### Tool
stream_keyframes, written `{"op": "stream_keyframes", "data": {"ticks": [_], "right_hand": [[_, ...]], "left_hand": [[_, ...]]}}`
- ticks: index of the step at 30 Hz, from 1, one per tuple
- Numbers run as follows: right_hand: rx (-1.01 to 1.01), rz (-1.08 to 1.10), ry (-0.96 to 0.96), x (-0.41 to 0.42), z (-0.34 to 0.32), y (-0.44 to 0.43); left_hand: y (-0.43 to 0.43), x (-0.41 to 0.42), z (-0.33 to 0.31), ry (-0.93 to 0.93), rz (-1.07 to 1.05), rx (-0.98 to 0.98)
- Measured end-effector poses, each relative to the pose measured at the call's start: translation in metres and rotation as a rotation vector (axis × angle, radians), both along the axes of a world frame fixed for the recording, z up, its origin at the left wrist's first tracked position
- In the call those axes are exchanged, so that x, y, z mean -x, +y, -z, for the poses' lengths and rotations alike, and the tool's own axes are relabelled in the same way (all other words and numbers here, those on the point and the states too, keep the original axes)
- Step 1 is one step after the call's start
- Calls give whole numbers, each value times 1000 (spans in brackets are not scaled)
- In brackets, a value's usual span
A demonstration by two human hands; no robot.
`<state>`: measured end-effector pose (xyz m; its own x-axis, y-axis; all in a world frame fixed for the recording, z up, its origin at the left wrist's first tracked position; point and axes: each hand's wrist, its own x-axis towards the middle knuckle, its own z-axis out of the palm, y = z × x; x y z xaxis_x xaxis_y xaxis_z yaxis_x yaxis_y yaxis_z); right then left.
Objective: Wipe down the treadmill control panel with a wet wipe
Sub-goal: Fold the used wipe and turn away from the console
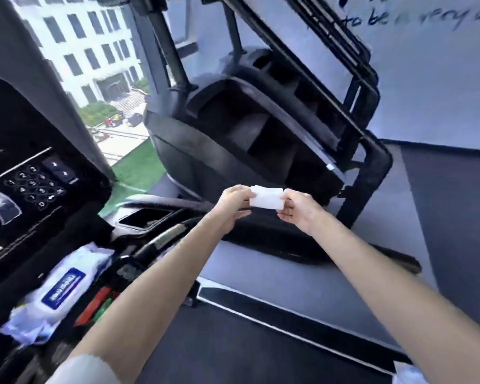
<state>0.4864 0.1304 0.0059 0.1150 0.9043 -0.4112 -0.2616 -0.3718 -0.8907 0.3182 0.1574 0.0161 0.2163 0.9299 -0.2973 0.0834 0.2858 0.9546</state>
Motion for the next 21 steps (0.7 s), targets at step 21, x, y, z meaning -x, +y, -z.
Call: {"op": "stream_keyframes", "data": {"ticks": [21], "right_hand": [[442,836,-22,-430,120,-326]], "left_hand": [[-233,-494,131,249,764,480]]}}
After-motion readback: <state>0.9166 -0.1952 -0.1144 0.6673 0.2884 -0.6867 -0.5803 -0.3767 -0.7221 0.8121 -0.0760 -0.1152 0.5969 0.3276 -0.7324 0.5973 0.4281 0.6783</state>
